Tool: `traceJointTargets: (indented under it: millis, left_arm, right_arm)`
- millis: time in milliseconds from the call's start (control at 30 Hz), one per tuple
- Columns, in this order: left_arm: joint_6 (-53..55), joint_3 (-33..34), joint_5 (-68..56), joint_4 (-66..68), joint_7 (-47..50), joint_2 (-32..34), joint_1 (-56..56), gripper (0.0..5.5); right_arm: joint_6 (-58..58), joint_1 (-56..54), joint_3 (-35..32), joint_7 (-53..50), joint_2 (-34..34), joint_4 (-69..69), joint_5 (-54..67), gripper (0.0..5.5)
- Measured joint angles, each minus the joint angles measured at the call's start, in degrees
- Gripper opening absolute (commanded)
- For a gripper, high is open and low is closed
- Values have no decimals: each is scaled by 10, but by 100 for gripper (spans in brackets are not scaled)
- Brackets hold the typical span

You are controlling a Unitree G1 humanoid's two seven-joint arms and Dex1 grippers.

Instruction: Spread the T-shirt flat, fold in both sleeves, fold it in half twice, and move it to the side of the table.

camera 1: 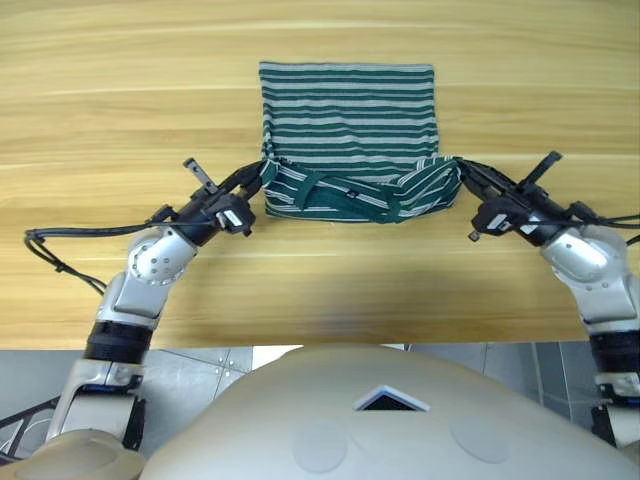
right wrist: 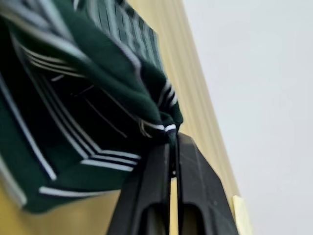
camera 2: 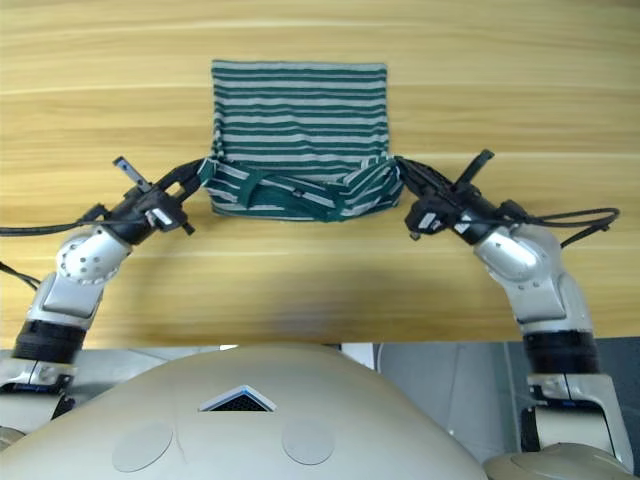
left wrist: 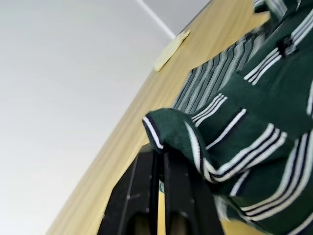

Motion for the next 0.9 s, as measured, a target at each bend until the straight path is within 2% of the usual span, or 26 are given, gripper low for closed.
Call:
traceJointTargets:
  millis: [400,633,833,900]
  left_arm:
    - [-20,-4,26,266,72,-58,-234,0]
    - [-42,-21,49,459,121,-86,-341,0]
    - [-42,-46,74,563,146,-102,-379,0]
    - [-41,-52,77,585,153,-107,-395,0]
  right_arm:
    - [-12,-262,99,-138,98,339,-112,3]
    - [2,-356,134,-218,134,497,-137,3]
    - [12,-393,150,-256,154,566,-138,3]
    - [17,-404,155,-263,160,580,-138,42]
